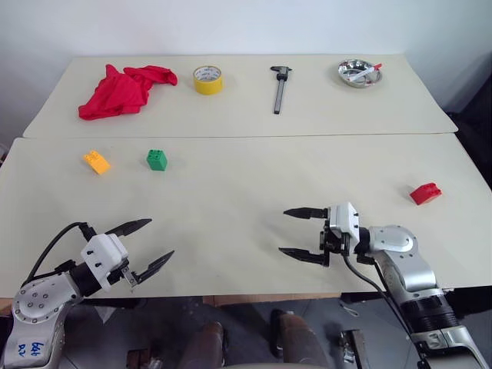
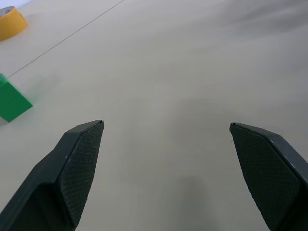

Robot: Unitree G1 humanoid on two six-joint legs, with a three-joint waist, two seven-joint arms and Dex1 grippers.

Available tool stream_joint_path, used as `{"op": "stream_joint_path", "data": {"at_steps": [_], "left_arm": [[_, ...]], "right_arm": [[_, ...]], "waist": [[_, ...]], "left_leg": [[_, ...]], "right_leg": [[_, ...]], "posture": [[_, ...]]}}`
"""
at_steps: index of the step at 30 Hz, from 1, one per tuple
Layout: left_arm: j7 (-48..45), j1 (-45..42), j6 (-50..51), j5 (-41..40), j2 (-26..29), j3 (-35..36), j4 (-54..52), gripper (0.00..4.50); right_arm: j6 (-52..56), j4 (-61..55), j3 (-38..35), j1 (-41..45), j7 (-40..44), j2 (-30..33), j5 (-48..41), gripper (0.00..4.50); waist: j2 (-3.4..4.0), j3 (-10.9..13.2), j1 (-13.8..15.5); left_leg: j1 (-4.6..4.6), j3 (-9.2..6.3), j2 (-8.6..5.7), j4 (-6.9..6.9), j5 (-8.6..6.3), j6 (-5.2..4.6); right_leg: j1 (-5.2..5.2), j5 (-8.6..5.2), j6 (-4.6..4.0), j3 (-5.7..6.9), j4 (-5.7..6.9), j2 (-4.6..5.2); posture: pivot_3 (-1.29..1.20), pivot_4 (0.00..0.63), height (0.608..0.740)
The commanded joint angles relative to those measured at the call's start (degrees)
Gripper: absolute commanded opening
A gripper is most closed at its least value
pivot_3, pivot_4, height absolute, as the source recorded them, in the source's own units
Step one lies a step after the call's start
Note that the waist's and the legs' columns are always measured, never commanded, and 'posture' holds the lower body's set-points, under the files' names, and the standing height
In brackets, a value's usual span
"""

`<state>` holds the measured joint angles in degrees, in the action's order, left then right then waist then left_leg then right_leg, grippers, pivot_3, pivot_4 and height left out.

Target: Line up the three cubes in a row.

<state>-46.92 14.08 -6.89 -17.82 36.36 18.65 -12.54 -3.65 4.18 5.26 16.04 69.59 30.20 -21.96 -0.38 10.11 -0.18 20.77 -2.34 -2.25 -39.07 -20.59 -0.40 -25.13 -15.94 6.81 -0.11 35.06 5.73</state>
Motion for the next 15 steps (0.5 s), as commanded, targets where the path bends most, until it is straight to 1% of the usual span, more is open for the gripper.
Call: {"op": "stream_joint_path", "data": {"at_steps": [1,3,5,6,7,8,9,11,12,15], "left_arm": [[1.27,-0.07,0.51,-0.72,-0.12,1.33,-0.29,4.46],[2.03,-1.12,3.06,-1.92,-0.37,0.83,-1.31,4.46],[-0.21,-1.63,6.43,-4.46,0.71,-0.76,-3.49,4.46],[-0.45,-2.48,7.48,-6.33,0.26,-1.19,-5.00,4.46],[-1.09,-3.96,8.71,-7.74,0.08,-2.74,-6.76,4.46],[-3.22,-5.43,9.54,-7.48,0.90,-5.89,-8.20,4.46],[-4.83,-6.42,10.21,-7.17,1.64,-8.18,-9.16,4.46],[-6.39,-9.46,10.89,-6.20,1.65,-12.15,-9.46,4.46],[-6.44,-10.91,11.09,-6.24,1.26,-13.12,-9.19,4.46],[-7.38,-16.67,11.88,-5.74,-0.12,-17.37,-7.08,4.46]], "right_arm": [[-1.12,-1.60,-0.65,0.88,-0.98,-1.09,-0.32,4.50],[-1.65,-2.28,-1.42,0.68,-2.67,-1.49,0.18,4.50],[-1.34,-4.29,-3.68,-0.17,-5.94,-1.17,0.15,4.50],[0.16,-6.12,-5.56,-1.14,-7.80,-0.62,-0.90,4.50],[1.89,-8.79,-9.07,-3.25,-10.54,0.36,-2.29,4.50],[3.05,-11.60,-14.30,-6.46,-14.04,1.32,-3.21,4.50],[3.95,-13.72,-17.94,-8.82,-16.62,2.00,-3.81,4.50],[6.06,-16.81,-25.94,-14.39,-21.69,2.71,-5.19,4.50],[6.51,-17.97,-28.66,-16.61,-23.40,2.74,-5.38,4.50],[6.49,-19.66,-39.89,-24.45,-29.01,1.20,-6.90,4.50]], "waist": [[0.00,0.00,0.00],[0.00,0.00,0.01],[0.00,0.00,0.13],[0.00,0.00,0.27],[0.00,0.00,0.39],[0.03,-0.01,1.14],[0.04,-0.03,1.57],[0.12,-0.07,2.03],[0.14,-0.08,2.08],[0.14,-0.09,1.70]], "left_leg": [[0.00,0.00,0.00,0.00,0.00,0.00],[0.00,0.00,0.00,0.00,0.00,0.00],[0.01,0.00,-0.01,0.00,0.00,0.00],[0.01,-0.02,-0.02,0.00,0.00,0.00],[0.03,-0.04,-0.05,-0.01,0.00,0.00],[0.05,-0.08,-0.06,-0.02,0.00,-0.01],[0.18,-0.21,-0.08,-0.06,0.00,-0.02],[0.28,-0.28,-0.14,-0.08,-0.01,-0.05],[0.30,-0.28,-0.18,-0.07,-0.02,-0.08],[0.29,-0.21,-0.17,-0.07,-0.03,-0.10]], "right_leg": [[0.00,0.00,0.00,0.00,0.00,0.00],[0.00,0.00,0.00,0.00,0.01,0.00],[0.00,0.00,0.00,0.01,0.03,0.01],[0.00,0.00,0.00,0.01,0.03,0.01],[0.00,0.00,0.00,0.02,0.03,0.04],[0.01,0.00,0.00,0.03,0.03,0.05],[0.00,0.01,0.02,0.11,0.03,0.08],[0.00,0.03,0.05,0.17,0.03,0.08],[0.00,0.04,0.06,0.17,0.00,0.07],[0.01,0.05,0.08,0.18,0.01,-0.11]], "posture": [[0.00,0.150,0.740],[0.00,0.150,0.740],[0.00,0.150,0.740],[0.00,0.150,0.740],[0.00,0.150,0.740],[0.00,0.150,0.740],[0.00,0.150,0.740],[0.00,0.150,0.740],[0.00,0.150,0.740],[0.00,0.150,0.740]]}}
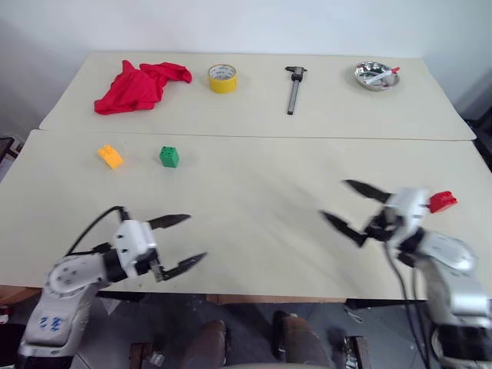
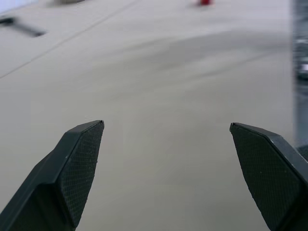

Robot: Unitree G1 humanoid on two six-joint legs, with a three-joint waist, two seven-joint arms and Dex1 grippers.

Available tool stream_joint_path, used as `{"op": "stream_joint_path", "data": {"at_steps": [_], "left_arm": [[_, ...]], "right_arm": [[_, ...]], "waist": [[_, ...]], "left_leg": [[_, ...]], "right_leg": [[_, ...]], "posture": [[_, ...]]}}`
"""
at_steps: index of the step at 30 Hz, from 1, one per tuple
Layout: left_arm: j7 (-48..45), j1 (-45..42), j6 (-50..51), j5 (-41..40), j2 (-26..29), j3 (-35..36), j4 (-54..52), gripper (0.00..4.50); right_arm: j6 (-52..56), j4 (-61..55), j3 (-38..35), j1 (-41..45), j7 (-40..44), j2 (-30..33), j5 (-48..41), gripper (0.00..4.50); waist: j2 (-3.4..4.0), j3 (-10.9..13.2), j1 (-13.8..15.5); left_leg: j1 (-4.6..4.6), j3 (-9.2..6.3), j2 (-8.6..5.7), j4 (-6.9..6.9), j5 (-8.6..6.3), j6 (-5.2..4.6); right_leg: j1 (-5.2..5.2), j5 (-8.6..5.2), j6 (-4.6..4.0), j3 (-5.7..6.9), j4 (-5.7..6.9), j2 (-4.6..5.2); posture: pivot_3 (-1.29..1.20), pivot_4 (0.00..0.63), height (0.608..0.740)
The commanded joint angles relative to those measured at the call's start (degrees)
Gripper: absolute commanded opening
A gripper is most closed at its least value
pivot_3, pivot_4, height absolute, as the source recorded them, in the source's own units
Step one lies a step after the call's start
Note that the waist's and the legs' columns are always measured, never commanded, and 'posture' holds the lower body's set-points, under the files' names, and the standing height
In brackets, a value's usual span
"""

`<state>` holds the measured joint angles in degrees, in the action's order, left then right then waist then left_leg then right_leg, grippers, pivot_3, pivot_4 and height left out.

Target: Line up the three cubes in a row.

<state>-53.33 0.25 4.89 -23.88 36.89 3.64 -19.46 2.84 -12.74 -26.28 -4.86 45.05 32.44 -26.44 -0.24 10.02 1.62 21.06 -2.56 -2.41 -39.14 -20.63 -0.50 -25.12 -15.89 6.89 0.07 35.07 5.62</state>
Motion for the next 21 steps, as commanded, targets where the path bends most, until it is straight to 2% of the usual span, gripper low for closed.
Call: {"op": "stream_joint_path", "data": {"at_steps": [1,4,6,9,13,18,21], "left_arm": [[-1.47,-4.50,0.48,0.42,-1.06,-3.62,0.59,4.46],[-2.88,-7.44,0.73,0.86,-1.73,-6.47,2.21,4.46],[-2.77,-8.84,0.55,0.93,-2.85,-7.49,3.20,4.46],[-3.56,-9.97,0.22,1.44,-3.45,-8.58,4.10,4.46],[-3.45,-10.05,0.39,1.07,-3.92,-8.59,4.28,4.46],[-3.00,-9.68,0.43,0.82,-4.70,-8.02,4.21,4.46],[-2.39,-9.55,0.39,1.07,-5.17,-8.01,4.02,4.46]], "right_arm": [[-0.92,-2.19,-11.39,-5.75,-5.93,-1.78,-2.41,4.50],[-0.98,1.02,-16.54,-10.34,-8.42,-3.80,-3.65,4.50],[-2.51,5.33,-17.78,-11.45,-10.02,-4.81,-2.29,4.50],[-2.31,10.70,-17.77,-10.75,-11.65,-4.69,-1.79,4.50],[1.30,12.01,-14.73,-8.37,-9.95,-1.60,-2.52,4.50],[5.76,19.85,-11.74,3.36,-10.15,7.05,-0.98,4.50],[8.81,29.62,-7.11,11.92,-7.14,12.09,0.85,4.50]], "waist": [[0.04,-0.02,-0.22],[0.08,-0.05,-0.60],[0.09,-0.05,-1.17],[0.09,-0.05,-1.87],[0.16,-0.05,-2.25],[0.27,-0.05,-2.37],[0.25,-0.04,-1.90]], "left_leg": [[-0.03,0.02,0.02,0.00,0.00,0.00],[-0.24,0.33,0.06,0.06,0.00,0.00],[-0.74,0.59,0.13,0.23,-0.02,-0.04],[-1.10,0.77,0.15,0.23,-0.22,-0.40],[-1.33,1.02,0.21,0.25,-0.25,-0.44],[-1.41,1.20,0.18,0.16,-0.22,-0.42],[-1.38,1.18,0.25,0.17,-0.16,-0.26]], "right_leg": [[0.01,0.00,0.00,0.00,0.02,-0.05],[0.04,0.00,0.01,-0.02,0.07,-0.12],[0.44,0.00,0.01,-0.11,-0.04,-0.15],[0.74,0.02,0.05,-0.29,-0.08,-0.15],[0.75,0.03,0.06,-0.56,0.04,-0.10],[0.77,0.06,0.12,-0.67,0.09,-0.06],[0.77,0.06,0.10,-0.61,0.04,-0.12]], "posture": [[0.00,0.150,0.740],[0.00,0.150,0.740],[0.00,0.150,0.740],[0.00,0.150,0.740],[0.00,0.150,0.740],[0.00,0.150,0.740],[0.00,0.150,0.740]]}}
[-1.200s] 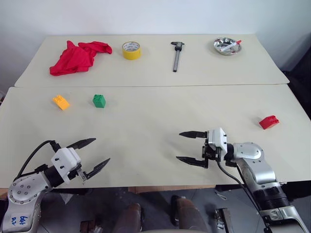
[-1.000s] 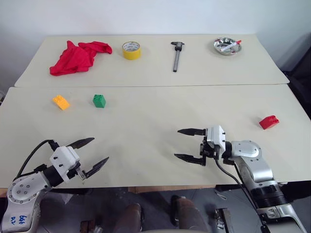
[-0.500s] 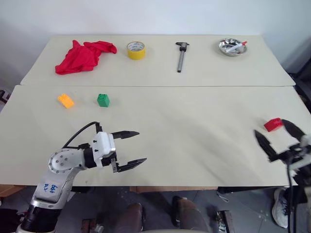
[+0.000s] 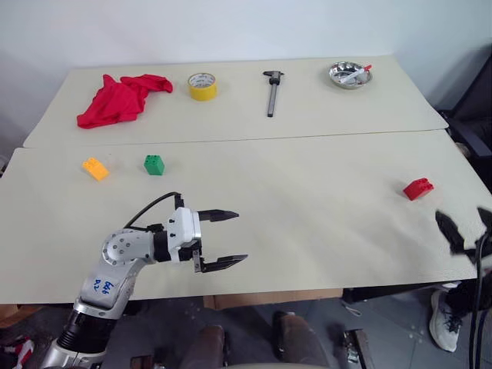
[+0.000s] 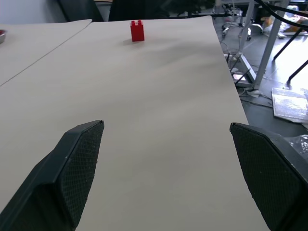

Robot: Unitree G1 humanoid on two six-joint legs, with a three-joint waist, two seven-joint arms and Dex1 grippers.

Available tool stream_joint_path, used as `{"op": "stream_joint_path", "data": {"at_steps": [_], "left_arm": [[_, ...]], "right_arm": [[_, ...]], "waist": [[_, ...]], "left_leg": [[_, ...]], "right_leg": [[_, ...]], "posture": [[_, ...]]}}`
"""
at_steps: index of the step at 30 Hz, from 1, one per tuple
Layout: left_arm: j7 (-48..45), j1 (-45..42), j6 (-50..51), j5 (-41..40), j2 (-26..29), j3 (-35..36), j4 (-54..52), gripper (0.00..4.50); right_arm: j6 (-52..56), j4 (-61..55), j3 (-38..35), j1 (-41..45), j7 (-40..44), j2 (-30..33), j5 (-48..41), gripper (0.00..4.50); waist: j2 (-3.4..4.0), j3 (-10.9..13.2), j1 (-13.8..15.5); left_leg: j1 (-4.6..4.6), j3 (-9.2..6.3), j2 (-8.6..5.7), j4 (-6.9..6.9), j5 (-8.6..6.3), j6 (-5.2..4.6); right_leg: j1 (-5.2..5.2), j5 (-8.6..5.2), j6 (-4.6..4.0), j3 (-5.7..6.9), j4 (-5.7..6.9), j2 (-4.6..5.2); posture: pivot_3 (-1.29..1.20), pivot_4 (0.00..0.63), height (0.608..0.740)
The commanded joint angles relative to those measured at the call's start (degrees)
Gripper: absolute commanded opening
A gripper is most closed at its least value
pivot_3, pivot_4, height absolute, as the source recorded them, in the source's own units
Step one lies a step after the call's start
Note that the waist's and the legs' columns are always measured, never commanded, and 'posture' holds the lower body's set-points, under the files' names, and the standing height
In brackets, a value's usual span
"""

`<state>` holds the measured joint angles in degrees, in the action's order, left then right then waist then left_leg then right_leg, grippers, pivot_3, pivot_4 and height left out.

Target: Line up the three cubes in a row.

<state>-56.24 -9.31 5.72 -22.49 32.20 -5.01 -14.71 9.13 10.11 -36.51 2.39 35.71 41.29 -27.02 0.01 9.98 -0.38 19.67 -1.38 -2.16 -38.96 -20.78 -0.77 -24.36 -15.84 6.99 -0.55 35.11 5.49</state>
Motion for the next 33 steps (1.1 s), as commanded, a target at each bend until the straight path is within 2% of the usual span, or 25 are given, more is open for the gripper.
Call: {"op": "stream_joint_path", "data": {"at_steps": [1,5,13,16,23,25,28,31,33], "left_arm": [[0.62,-0.10,-0.49,-0.19,-0.57,0.64,-0.62,4.46],[0.31,0.02,-0.38,-0.15,-0.31,0.89,-0.38,4.46],[0.55,1.18,0.04,-0.65,0.86,2.83,-0.74,4.46],[0.83,1.91,0.17,-0.78,1.01,3.65,-1.13,4.50],[2.06,4.08,0.08,-0.25,1.03,4.62,-2.65,4.50],[2.78,4.80,-0.01,0.08,1.08,5.07,-3.00,4.50],[4.65,6.79,0.18,-0.05,0.90,7.14,-3.50,4.50],[6.62,9.33,0.49,-0.55,0.62,9.48,-3.78,4.50],[7.33,10.37,0.49,-0.40,0.57,10.06,-4.01,4.50]], "right_arm": [[3.43,9.74,4.89,7.00,2.99,4.46,2.37,4.50],[-0.18,20.50,8.81,14.53,6.09,6.10,5.11,4.50],[-3.58,29.78,14.05,21.50,8.04,4.21,8.27,4.50],[-5.04,30.97,14.89,22.30,9.64,3.64,8.46,3.93],[-8.33,34.18,16.48,23.78,13.36,4.01,9.39,1.51],[-9.59,33.89,17.98,24.97,16.55,4.34,9.89,1.50],[-7.67,26.08,23.53,28.10,27.23,3.49,8.57,1.50],[-6.42,13.97,34.93,30.95,38.74,1.78,10.33,1.50],[-4.44,10.55,38.71,33.35,40.79,-0.56,10.31,1.50]], "waist": [[0.00,0.00,0.21],[-0.01,0.00,0.49],[0.02,-0.01,0.19],[0.02,-0.01,0.17],[0.02,-0.01,0.18],[0.03,-0.01,0.14],[0.09,0.03,-0.44],[0.11,0.04,-1.38],[0.10,0.04,-1.53]], "left_leg": [[0.00,0.03,-0.02,-0.03,0.00,-0.01],[0.09,0.00,-0.04,-0.05,-0.01,-0.06],[0.32,0.05,-0.06,-0.09,-0.04,-0.11],[0.33,0.04,-0.06,-0.09,-0.04,-0.10],[0.39,0.02,-0.07,-0.11,-0.05,-0.11],[0.39,0.02,-0.06,-0.11,-0.05,-0.10],[0.40,0.05,-0.03,-0.11,-0.05,-0.09],[0.43,0.03,0.04,-0.11,-0.06,-0.05],[0.42,0.03,0.16,-0.11,-0.09,0.06]], "right_leg": [[0.00,0.00,0.00,-0.01,0.00,0.00],[0.00,0.00,0.01,0.05,-0.08,0.03],[-0.19,0.04,0.07,0.04,-0.18,0.06],[-0.19,0.04,0.08,0.04,-0.19,0.06],[-0.20,0.06,0.12,0.06,-0.26,0.09],[-0.20,0.07,0.13,0.06,-0.27,0.08],[-0.24,0.07,0.13,0.03,-0.26,0.07],[-0.31,0.07,0.13,0.05,-0.20,0.05],[-0.35,0.07,0.13,0.07,-0.19,-0.06]], "posture": [[0.00,0.150,0.740],[0.00,0.150,0.740],[0.00,0.150,0.740],[0.00,0.150,0.740],[0.00,0.150,0.740],[0.00,0.150,0.740],[0.00,0.150,0.740],[0.00,0.150,0.740],[0.00,0.150,0.740]]}}
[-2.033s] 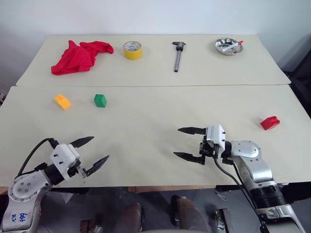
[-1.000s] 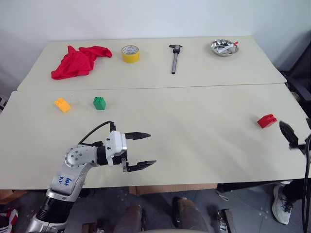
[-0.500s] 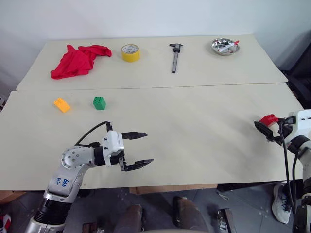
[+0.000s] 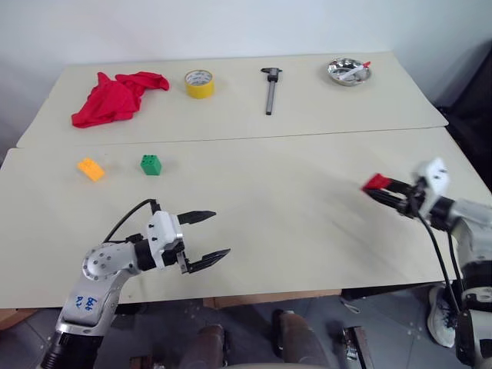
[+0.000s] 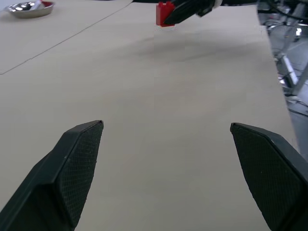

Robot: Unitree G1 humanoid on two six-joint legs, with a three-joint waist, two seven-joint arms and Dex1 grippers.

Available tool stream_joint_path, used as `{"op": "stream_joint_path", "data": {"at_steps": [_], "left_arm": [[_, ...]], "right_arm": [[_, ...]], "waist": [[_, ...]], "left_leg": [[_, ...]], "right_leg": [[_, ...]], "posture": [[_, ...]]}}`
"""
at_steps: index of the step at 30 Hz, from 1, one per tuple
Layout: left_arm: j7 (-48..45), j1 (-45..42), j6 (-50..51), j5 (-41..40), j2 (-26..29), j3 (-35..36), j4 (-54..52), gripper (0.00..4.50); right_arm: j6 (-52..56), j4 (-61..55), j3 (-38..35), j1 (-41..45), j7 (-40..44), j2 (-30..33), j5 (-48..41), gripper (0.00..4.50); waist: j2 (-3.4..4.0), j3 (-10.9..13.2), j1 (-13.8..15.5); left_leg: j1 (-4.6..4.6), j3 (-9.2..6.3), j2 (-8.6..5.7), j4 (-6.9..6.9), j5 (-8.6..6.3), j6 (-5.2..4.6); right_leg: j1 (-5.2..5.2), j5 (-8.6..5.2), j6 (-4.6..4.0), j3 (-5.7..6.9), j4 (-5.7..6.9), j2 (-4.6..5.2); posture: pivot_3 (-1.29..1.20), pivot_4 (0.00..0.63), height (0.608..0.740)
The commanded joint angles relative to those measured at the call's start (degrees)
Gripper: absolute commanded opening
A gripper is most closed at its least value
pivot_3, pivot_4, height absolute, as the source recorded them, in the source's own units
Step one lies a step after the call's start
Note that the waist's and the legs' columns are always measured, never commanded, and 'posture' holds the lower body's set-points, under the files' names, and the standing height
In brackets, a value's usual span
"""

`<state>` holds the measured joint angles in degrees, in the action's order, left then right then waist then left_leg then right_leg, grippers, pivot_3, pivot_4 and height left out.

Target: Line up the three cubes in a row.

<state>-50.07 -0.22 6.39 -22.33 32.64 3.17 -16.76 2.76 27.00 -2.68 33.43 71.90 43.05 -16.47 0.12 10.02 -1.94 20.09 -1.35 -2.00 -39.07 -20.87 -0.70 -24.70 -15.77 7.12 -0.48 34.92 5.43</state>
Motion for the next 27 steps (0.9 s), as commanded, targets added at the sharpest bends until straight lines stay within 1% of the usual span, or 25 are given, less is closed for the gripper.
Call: {"op": "stream_joint_path", "data": {"at_steps": [1,4,7,9,15,20,22,23,24,27], "left_arm": [[1.35,1.70,-0.24,-0.43,0.17,2.02,-2.12,4.50],[2.11,2.74,-0.06,-0.49,0.31,2.55,-3.06,4.50],[2.75,3.54,0.18,-0.59,0.67,3.27,-4.04,4.50],[2.84,3.95,0.23,-0.67,1.01,3.90,-4.28,4.50],[3.04,4.46,0.47,-0.82,1.65,5.40,-4.63,4.50],[3.42,5.59,0.30,-0.93,1.53,6.47,-5.06,4.50],[3.54,5.85,0.26,-0.95,1.41,6.68,-5.06,4.50],[4.01,6.44,0.44,-1.20,1.16,7.13,-5.41,4.50],[4.52,7.16,0.78,-1.45,1.03,7.78,-5.76,4.50],[6.26,9.14,0.91,-1.83,0.51,9.90,-6.61,4.50]], "right_arm": [[3.01,-6.99,5.90,3.22,5.16,-3.37,-0.53,1.50],[2.55,-6.69,9.64,5.74,7.38,-7.12,0.32,1.50],[-2.18,-3.18,12.33,6.97,8.96,-9.97,2.55,1.50],[-5.63,0.36,13.63,7.63,9.77,-11.37,4.18,1.50],[-11.14,9.66,14.06,10.05,10.64,-13.80,6.48,1.50],[-13.14,12.90,13.47,10.43,11.44,-13.88,6.54,1.50],[-12.14,13.43,13.40,10.57,11.91,-13.96,6.30,1.50],[-12.37,13.71,13.23,10.46,12.55,-13.68,6.15,2.06],[-13.45,14.09,12.38,10.63,11.83,-13.76,5.85,2.22],[-15.35,14.08,9.88,11.09,10.46,-13.95,4.36,3.16]], "waist": [[-0.01,0.00,0.31],[-0.01,0.01,1.35],[-0.01,0.01,2.20],[-0.02,0.01,2.17],[-0.01,0.01,1.58],[-0.01,0.01,1.23],[-0.01,0.01,1.15],[-0.01,0.01,1.19],[-0.01,0.01,1.18],[-0.01,0.01,1.05]], "left_leg": [[0.01,-0.07,0.04,0.00,0.01,0.05],[0.14,-0.32,-0.07,-0.05,0.02,0.05],[0.26,-0.46,-0.24,-0.07,-0.01,-0.04],[0.28,-0.51,-0.32,-0.08,-0.05,-0.13],[0.29,-0.49,-0.32,-0.05,-0.10,-0.18],[0.27,-0.49,-0.22,-0.06,-0.08,-0.11],[0.27,-0.49,-0.22,-0.06,-0.08,-0.11],[0.26,-0.49,-0.22,-0.06,-0.08,-0.11],[0.27,-0.49,-0.23,-0.08,-0.08,-0.11],[0.27,-0.49,-0.23,-0.06,-0.09,-0.12]], "right_leg": [[0.01,0.00,0.00,0.06,-0.01,-0.02],[0.03,-0.01,-0.03,0.14,0.00,0.11],[0.04,-0.01,-0.03,0.20,-0.05,0.27],[0.07,-0.01,-0.03,0.33,-0.10,0.33],[0.09,-0.01,-0.03,0.51,-0.21,0.30],[0.09,-0.01,-0.03,0.52,-0.19,0.23],[0.10,-0.01,-0.03,0.52,-0.18,0.24],[0.12,-0.01,-0.03,0.52,-0.18,0.24],[0.12,-0.01,-0.03,0.52,-0.17,0.25],[0.11,-0.01,-0.03,0.49,-0.18,0.26]], "posture": [[0.00,0.150,0.740],[0.00,0.150,0.740],[0.00,0.150,0.740],[0.00,0.150,0.740],[0.00,0.150,0.740],[0.00,0.150,0.740],[0.00,0.150,0.740],[0.00,0.150,0.740],[0.00,0.150,0.740],[0.00,0.150,0.740]]}}
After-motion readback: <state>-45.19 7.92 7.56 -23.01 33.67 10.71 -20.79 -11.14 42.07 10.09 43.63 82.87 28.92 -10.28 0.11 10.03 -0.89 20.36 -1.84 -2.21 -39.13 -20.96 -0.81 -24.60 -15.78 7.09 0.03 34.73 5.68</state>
